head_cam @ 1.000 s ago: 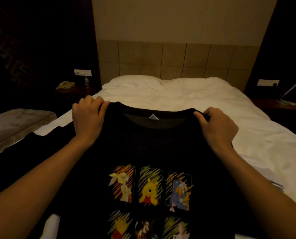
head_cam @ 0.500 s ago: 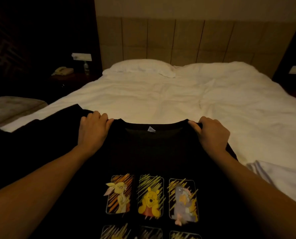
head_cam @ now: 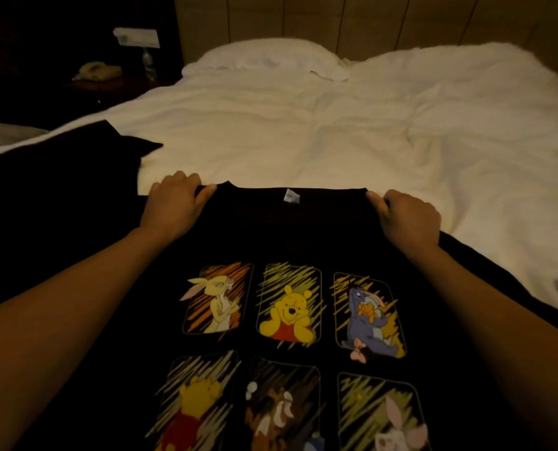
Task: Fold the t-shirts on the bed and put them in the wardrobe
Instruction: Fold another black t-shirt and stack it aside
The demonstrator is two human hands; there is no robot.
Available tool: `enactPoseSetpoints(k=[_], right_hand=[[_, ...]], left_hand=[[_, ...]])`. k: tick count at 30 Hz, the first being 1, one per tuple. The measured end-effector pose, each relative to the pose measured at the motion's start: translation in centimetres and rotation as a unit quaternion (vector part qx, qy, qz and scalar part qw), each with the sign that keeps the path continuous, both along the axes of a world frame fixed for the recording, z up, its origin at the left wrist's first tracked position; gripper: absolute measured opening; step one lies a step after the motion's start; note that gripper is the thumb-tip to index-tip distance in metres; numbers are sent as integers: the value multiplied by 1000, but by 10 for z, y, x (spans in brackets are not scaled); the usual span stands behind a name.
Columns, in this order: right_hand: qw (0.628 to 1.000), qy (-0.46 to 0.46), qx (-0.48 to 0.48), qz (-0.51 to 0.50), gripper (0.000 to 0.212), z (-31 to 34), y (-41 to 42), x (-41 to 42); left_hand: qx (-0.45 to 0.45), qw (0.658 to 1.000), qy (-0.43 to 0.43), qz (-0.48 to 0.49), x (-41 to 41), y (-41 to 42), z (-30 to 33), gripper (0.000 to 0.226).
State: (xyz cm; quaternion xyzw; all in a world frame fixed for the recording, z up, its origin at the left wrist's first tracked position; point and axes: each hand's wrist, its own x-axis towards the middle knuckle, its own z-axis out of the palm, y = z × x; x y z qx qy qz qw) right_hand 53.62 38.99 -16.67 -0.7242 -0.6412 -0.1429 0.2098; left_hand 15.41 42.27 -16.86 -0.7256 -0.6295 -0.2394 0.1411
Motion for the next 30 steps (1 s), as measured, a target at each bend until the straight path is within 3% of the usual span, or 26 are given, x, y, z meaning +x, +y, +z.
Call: enactPoseSetpoints(k=[6, 9, 12, 16, 22, 30], right_hand=[[998, -48, 23, -38, 50, 9, -23, -18], [997, 51, 19, -48, 40, 30, -54, -38], [994, 104, -31, 22, 44, 40, -108, -70], [983, 95, -142, 73, 55, 24, -180, -89], [972, 88, -204, 73, 57, 11, -247, -76], [963, 153, -200, 93, 52, 13, -355, -73]], left_hand=[[-40, 999, 12, 32, 12, -19, 19, 27], [-67, 997, -10, 38, 30, -54, 37, 39], [-145, 985, -88, -12, 62, -116, 48, 54], [-265, 960, -71, -54, 71, -197, 30, 61], [-255, 964, -45, -60, 29, -258, 2, 67], [-274, 958, -72, -50, 5, -367, 7, 60]])
